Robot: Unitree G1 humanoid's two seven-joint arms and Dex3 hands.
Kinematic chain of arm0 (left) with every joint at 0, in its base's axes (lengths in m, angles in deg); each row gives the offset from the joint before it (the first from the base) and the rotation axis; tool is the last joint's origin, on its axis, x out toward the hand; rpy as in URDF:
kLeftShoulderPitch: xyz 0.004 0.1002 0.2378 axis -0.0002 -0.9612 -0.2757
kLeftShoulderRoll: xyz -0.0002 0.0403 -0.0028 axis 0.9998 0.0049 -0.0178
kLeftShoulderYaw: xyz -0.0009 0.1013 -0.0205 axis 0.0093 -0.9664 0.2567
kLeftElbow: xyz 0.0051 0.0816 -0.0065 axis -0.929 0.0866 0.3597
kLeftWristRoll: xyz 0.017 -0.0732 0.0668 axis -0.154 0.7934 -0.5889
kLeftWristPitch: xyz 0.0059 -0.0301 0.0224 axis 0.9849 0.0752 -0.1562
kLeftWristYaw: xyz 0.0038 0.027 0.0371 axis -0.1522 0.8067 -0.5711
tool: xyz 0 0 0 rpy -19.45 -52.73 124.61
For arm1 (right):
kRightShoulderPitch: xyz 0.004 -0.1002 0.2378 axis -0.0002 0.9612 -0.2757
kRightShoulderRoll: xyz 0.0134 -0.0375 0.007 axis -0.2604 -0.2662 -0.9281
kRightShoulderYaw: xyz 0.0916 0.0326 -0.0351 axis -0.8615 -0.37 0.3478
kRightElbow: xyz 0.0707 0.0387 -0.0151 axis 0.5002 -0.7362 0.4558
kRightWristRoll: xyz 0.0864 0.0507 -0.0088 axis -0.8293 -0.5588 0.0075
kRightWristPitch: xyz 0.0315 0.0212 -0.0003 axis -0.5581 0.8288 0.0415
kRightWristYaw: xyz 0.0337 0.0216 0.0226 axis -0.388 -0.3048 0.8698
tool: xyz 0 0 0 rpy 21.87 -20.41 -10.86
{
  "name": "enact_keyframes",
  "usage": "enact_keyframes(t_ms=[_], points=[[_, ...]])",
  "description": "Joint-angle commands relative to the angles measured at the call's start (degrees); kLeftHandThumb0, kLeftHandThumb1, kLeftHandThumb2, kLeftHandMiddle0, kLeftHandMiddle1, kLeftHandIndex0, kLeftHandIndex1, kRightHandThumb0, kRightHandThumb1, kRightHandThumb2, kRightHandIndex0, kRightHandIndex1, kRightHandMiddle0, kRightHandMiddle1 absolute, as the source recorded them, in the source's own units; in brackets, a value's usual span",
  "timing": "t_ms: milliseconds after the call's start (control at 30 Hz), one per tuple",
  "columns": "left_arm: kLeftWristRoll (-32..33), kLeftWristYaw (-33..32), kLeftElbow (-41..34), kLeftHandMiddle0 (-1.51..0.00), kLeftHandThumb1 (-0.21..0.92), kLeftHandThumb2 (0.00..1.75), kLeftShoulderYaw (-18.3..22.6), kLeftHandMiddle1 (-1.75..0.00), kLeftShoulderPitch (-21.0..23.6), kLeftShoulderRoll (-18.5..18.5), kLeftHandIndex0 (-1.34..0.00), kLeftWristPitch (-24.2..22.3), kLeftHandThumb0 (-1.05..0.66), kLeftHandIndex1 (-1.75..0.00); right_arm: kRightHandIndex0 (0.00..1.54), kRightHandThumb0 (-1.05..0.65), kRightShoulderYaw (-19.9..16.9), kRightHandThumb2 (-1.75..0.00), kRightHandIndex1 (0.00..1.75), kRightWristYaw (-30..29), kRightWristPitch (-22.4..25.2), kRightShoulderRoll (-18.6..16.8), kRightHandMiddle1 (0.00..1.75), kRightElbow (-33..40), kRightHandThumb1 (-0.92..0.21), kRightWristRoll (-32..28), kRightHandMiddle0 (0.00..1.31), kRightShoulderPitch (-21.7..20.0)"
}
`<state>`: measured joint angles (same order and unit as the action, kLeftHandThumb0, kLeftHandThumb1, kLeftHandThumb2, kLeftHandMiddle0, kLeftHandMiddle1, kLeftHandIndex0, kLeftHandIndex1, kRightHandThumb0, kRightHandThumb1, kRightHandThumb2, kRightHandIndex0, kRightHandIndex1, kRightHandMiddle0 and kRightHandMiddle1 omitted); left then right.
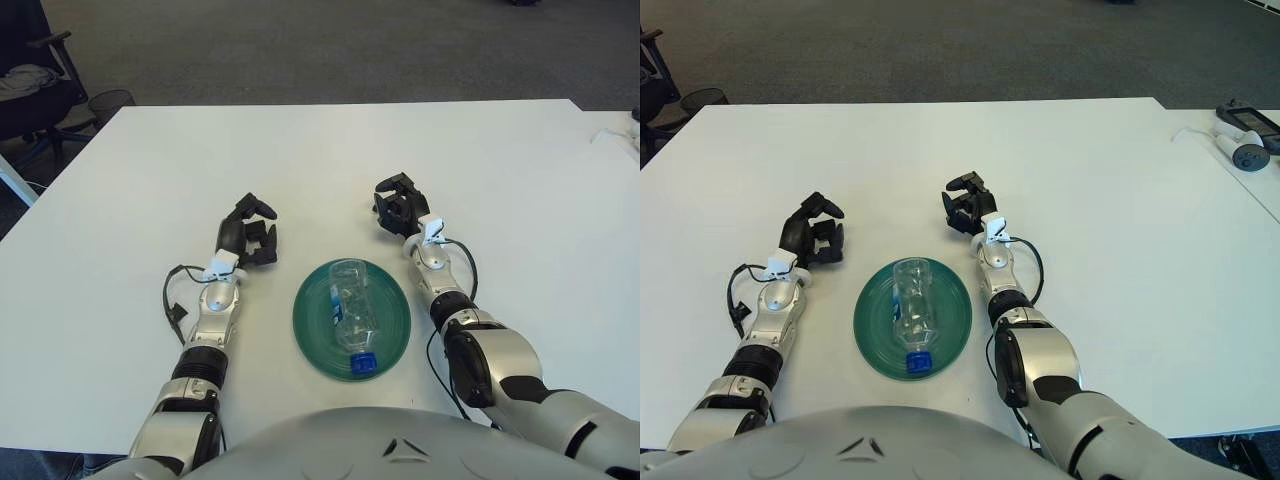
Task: Put the bottle into the plate.
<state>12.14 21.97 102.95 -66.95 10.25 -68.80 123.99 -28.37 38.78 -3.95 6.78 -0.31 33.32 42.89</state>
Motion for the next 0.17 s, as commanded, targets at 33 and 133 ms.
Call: enact_keyframes(t_ms=[33,133], points=[[-1.51,1.39,2.84,-1.29,0.16,1.5,-1.12,-1.75,-1.78,0.66,-0.74,0.76,-0.54,-1.75,0.38,0.0,-0.66,-0.73,1.56,-1.14,9.36,-0.44,1.57,-8.33,-0.7,-0.47,0.37,10.8],[-1.75,0.9,3.12,-1.29,0.15,1.52,-1.37,-1.75,-1.7,0.17,-0.75,1.45,-0.54,-1.75,0.37,0.0,-0.64,-0.72,1.58,-1.66,9.08,-0.33,1.57,-8.24,-0.71,-0.4,0.36,11.01]])
